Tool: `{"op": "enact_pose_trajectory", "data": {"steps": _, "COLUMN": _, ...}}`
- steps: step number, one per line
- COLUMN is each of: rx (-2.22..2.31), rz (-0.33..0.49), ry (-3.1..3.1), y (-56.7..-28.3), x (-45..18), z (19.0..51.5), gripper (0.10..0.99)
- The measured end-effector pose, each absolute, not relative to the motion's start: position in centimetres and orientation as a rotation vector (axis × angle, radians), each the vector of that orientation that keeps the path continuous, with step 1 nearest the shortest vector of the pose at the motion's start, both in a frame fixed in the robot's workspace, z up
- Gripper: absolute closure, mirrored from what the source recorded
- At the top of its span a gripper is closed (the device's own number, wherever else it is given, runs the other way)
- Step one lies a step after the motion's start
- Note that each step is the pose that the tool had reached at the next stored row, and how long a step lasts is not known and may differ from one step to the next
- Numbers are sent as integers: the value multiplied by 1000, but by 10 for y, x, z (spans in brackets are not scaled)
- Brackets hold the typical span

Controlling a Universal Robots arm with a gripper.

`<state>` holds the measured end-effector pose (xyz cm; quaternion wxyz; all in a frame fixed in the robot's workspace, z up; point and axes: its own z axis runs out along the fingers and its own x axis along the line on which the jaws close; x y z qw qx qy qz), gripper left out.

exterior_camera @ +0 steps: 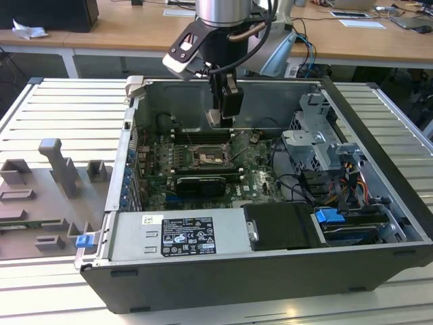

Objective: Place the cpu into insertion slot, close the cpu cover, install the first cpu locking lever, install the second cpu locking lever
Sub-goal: 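Place the cpu into insertion slot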

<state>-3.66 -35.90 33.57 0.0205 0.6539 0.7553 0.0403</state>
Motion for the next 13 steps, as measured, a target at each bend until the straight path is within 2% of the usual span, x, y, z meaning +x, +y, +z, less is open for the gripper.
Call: {"op": "enact_pose_trajectory", "data": {"steps": 13, "rx": 2203, "rz": 119, "ry": 2170, "y": -359, "x": -37, "z": 315, "gripper": 549}}
